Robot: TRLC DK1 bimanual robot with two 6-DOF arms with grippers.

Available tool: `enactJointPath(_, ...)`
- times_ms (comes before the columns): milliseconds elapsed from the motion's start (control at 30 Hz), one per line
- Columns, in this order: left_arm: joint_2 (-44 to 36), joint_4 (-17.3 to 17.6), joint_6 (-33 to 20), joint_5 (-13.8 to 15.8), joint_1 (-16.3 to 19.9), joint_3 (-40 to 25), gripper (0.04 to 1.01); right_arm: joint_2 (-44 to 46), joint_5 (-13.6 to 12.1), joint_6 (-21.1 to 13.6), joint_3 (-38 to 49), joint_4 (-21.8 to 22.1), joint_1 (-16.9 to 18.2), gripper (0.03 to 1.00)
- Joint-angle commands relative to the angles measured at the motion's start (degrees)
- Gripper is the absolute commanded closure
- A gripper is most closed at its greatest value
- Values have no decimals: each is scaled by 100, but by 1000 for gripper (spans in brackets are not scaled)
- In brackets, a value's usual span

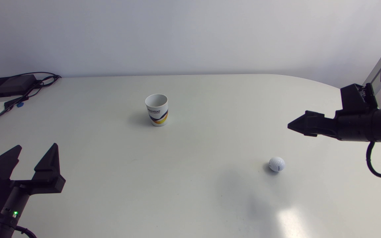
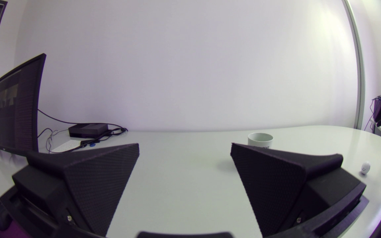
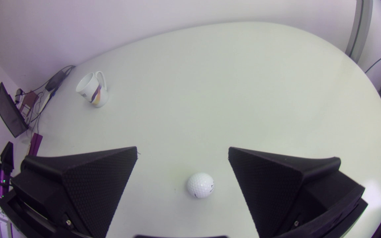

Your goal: Pick up the white golf ball from the table and place it into the cup.

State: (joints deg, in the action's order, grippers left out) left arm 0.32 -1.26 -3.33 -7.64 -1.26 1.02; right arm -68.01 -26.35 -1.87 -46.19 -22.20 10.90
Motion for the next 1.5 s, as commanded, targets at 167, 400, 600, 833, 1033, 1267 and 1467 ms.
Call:
enactJointPath(167,-84,20,114,52,-33,-102,52,-573,-591,125,-355,-391,325,66)
enactJointPath(400,-84,20,114,52,-41,-102,52,-1004,-749,-754,-663,-628,607,66)
enactJointPath(600,-84,29,105,52,-33,-102,52,-1215,613,-1589,-672,-540,97,66)
enactJointPath(833,-84,29,105,61,-41,-102,52,-1329,912,-2265,-531,-619,-132,66)
enactJointPath(1033,-84,29,105,61,-85,-102,52,-1399,930,-2485,-425,-786,-290,66)
enactJointPath(1267,-84,38,105,61,-120,-102,52,-1461,1053,-2582,-179,-901,-633,66)
enactJointPath(1467,-93,38,105,70,-173,-102,52,-1646,1264,-2573,5,-716,-791,66)
